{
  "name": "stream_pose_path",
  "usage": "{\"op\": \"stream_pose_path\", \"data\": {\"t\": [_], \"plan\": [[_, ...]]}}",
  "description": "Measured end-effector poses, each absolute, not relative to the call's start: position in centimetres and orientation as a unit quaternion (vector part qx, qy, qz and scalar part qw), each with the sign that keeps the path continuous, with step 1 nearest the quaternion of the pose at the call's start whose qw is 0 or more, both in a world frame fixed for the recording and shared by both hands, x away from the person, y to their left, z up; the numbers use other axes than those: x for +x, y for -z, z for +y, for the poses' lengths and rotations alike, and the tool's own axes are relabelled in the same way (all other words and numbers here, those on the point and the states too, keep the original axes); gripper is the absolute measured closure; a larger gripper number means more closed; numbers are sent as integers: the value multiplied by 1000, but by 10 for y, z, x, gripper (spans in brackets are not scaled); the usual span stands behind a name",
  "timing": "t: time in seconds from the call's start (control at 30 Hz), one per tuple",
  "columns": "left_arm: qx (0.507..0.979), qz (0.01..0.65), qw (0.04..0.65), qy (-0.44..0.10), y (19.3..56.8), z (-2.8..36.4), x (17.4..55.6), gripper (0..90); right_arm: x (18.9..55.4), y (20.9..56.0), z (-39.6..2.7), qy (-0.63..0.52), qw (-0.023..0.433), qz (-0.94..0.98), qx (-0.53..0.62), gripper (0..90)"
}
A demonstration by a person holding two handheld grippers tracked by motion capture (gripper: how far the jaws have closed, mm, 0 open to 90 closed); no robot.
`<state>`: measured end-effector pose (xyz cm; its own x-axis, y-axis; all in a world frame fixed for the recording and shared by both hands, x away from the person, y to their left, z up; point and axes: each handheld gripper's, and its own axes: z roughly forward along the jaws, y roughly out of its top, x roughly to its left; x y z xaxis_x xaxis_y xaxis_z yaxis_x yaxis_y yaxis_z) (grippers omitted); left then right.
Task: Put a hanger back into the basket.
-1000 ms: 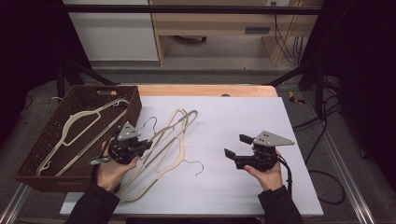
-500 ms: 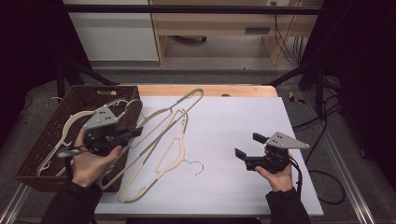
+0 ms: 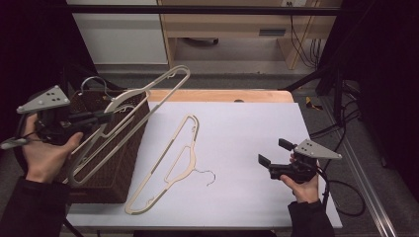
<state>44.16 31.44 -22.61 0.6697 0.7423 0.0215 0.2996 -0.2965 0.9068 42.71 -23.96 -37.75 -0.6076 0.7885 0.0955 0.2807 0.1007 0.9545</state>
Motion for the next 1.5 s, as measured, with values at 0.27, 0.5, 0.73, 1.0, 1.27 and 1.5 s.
{"op": "stream_pose_path", "data": {"t": [0.27, 0.5, 0.73, 1.0, 1.27, 1.5], "plan": [[781, 365, 440, -251, 232, 349, 464, 862, 429, 379, -238, -548, 231, 709, 380, 73], [793, 361, 431, -237, 244, 374, 483, 862, 430, 381, -236, -542, 230, 713, 381, 72], [787, 388, 420, -232, 261, 400, 494, 862, 430, 381, -236, -542, 230, 713, 381, 72], [778, 424, 406, -225, 284, 430, 500, 862, 430, 381, -235, -541, 228, 715, 379, 73], [778, 435, 398, -217, 306, 437, 498, 862, 430, 381, -235, -540, 230, 715, 380, 73], [783, 446, 387, -196, 333, 435, 501, 862, 430, 381, -233, -540, 230, 716, 379, 72]]}}
